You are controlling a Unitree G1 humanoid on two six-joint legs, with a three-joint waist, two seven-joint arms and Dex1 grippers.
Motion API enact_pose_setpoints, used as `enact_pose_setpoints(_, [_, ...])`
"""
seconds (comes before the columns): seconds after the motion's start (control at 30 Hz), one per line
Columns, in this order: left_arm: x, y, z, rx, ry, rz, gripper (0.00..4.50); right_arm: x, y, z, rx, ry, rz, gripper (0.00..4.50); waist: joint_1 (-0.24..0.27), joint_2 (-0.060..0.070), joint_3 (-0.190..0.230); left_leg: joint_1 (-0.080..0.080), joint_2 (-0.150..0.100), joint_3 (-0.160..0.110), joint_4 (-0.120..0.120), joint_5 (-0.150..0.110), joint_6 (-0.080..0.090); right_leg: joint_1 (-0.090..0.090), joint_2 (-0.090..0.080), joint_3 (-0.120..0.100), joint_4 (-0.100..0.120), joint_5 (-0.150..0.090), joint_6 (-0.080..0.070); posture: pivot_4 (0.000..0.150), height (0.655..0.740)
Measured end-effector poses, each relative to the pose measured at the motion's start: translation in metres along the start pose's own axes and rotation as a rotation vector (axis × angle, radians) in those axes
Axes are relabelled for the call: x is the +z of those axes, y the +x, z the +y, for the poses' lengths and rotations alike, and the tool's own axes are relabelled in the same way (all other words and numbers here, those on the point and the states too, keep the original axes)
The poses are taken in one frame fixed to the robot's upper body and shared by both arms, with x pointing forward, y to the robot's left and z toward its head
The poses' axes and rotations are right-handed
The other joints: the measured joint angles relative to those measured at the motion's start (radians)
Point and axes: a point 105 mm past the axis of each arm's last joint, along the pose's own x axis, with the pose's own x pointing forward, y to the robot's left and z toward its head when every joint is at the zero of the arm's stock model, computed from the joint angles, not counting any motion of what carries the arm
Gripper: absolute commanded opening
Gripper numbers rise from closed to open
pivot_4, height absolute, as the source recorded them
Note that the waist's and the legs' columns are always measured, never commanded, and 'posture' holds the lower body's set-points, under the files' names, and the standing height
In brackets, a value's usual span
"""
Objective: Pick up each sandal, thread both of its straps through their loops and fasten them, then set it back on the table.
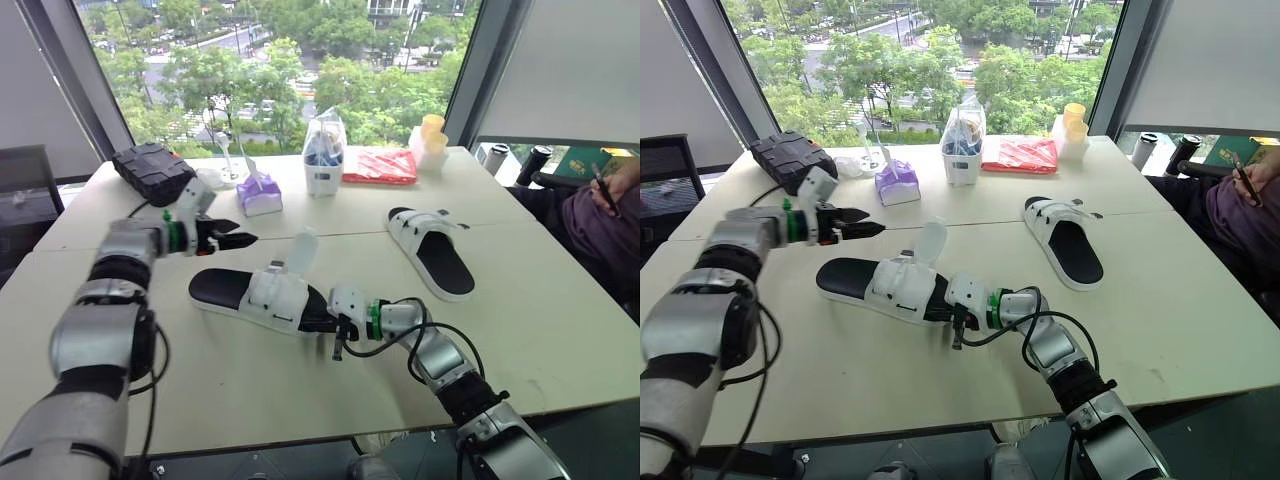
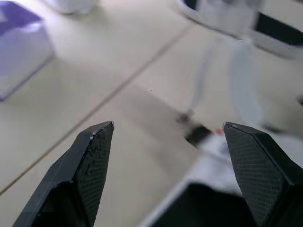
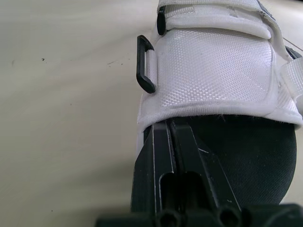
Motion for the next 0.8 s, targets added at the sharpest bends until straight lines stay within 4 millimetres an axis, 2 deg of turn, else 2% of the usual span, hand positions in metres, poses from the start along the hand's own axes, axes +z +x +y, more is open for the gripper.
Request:
enact_pose_setpoints(0.07, [-0.041,-0.002,-0.019,-0.084,-0.044,0.100,3.82,-0.001,-0.004,0.000,0.014,-0.004,0.007,0.00,0.003,0.000,0.000,0.000,0.000,0.000,0.000,0.000,0.000,0.000,0.000,0.000,0.000,0.000,0.000,0.150,0.7400])
enact_pose_setpoints(0.1, [-0.056,-0.001,-0.029,-0.114,-0.069,0.116,3.82,-0.001,-0.007,0.000,0.021,-0.009,0.011,0.00,0.005,0.000,0.000,-0.001,0.000,-0.001,0.001,0.000,0.000,0.000,0.000,0.000,0.000,0.000,0.000,0.150,0.7400])
enact_pose_setpoints(0.13, [-0.059,-0.001,-0.039,-0.136,-0.065,0.097,3.82,-0.003,-0.011,-0.001,0.034,-0.016,0.018,0.00,0.009,-0.002,0.000,-0.003,0.001,-0.003,0.002,0.000,0.000,0.000,0.000,-0.001,0.000,0.000,0.000,0.150,0.7400])
enact_pose_setpoints(0.23, [-0.056,0.004,-0.058,-0.159,-0.057,0.093,3.82,-0.008,-0.020,-0.003,0.057,-0.036,0.047,0.00,0.029,-0.002,-0.002,-0.001,-0.001,-0.002,0.003,0.000,0.000,0.003,-0.001,-0.001,-0.003,0.000,0.000,0.150,0.7400])
enact_pose_setpoints(0.43, [-0.054,0.018,-0.078,-0.191,-0.084,0.064,3.82,-0.012,-0.025,-0.008,0.097,-0.046,0.069,0.00,0.028,-0.002,-0.002,0.013,0.000,-0.001,0.002,0.000,0.000,0.015,0.000,0.000,-0.003,-0.006,-0.002,0.150,0.7400])
enact_pose_setpoints(0.67, [-0.033,0.001,-0.088,-0.233,-0.116,0.040,3.82,-0.011,-0.029,-0.016,0.083,-0.032,0.073,0.00,0.023,-0.001,0.000,0.012,0.000,-0.002,0.002,0.000,0.000,0.015,0.000,-0.001,-0.003,-0.007,-0.003,0.150,0.7400])
enact_pose_setpoints(0.8, [-0.020,-0.003,-0.098,-0.278,-0.097,0.016,3.82,-0.007,-0.031,-0.025,0.040,-0.020,0.067,0.00,0.024,-0.001,0.000,0.011,0.000,-0.002,0.001,0.000,0.000,0.014,0.000,-0.001,-0.003,-0.007,-0.002,0.150,0.7400])
